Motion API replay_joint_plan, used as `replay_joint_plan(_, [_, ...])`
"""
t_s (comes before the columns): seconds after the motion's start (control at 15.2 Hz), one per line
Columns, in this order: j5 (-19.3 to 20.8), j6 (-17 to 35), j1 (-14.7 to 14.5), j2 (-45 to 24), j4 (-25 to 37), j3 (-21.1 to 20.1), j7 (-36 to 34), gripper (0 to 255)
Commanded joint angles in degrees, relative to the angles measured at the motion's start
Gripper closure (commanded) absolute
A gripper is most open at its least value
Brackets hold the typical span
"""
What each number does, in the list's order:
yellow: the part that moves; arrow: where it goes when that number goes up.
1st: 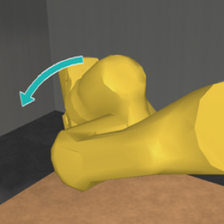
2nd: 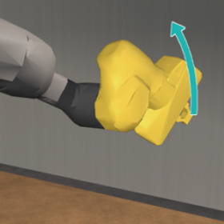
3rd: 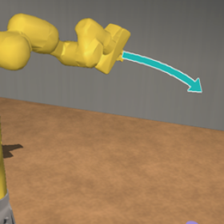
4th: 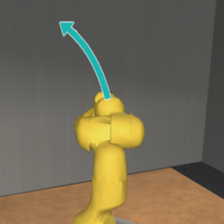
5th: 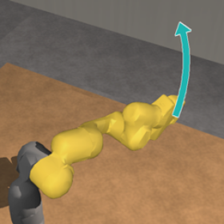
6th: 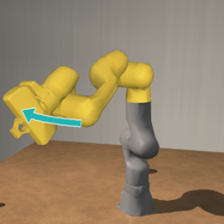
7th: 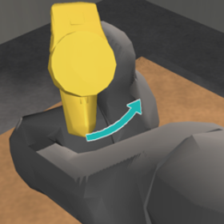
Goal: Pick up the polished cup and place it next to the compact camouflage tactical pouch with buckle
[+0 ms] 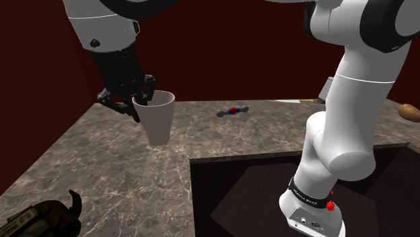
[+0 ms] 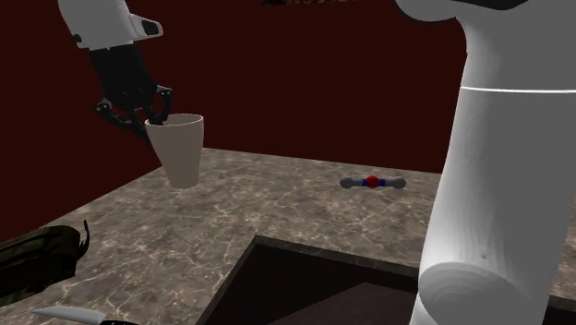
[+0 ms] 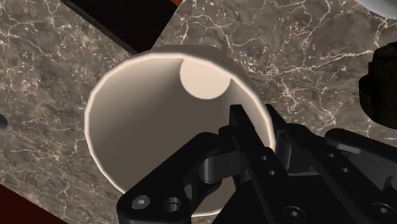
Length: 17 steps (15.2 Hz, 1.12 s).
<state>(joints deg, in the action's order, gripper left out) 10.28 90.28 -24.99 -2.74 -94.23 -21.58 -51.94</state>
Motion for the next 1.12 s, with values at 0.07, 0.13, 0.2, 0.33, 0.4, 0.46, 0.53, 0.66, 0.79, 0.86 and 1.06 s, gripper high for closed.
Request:
replay_joint_plan(0.07, [0.3,-1.3,-2.4,-1.9,2.2,-2.1,-4.4,255])
replay_joint_plan(0.13, [0.5,-1.7,-3.2,-2.6,3.2,-2.7,-5.8,255])
replay_joint_plan(0.2, [0.7,-2.2,-4.1,-3.4,4.1,-3.3,-7.3,255])
replay_joint_plan(0.33, [1.2,-3.3,-5.9,-5.3,6.4,-4.6,-10.2,255])
replay_joint_plan(0.4, [1.6,-3.9,-6.9,-6.4,7.8,-5.2,-11.7,255])
replay_joint_plan(0.46, [1.5,-3.1,-6.9,-6.3,6.8,-5.2,-11.8,255])
replay_joint_plan(0.53, [1.4,-2.3,-6.8,-6.1,5.9,-5.1,-11.9,255])
replay_joint_plan(0.66, [1.4,-0.7,-6.7,-5.9,4.1,-5.1,-12.0,255])
replay_joint_plan(0.79, [1.3,0.9,-6.6,-5.8,2.4,-5.1,-12.2,255])
replay_joint_plan(0.86, [1.3,1.7,-6.5,-5.8,1.6,-5.0,-12.3,255])
replay_joint_plan(1.06, [1.4,4.0,-6.4,-5.8,-0.7,-5.0,-12.6,255])
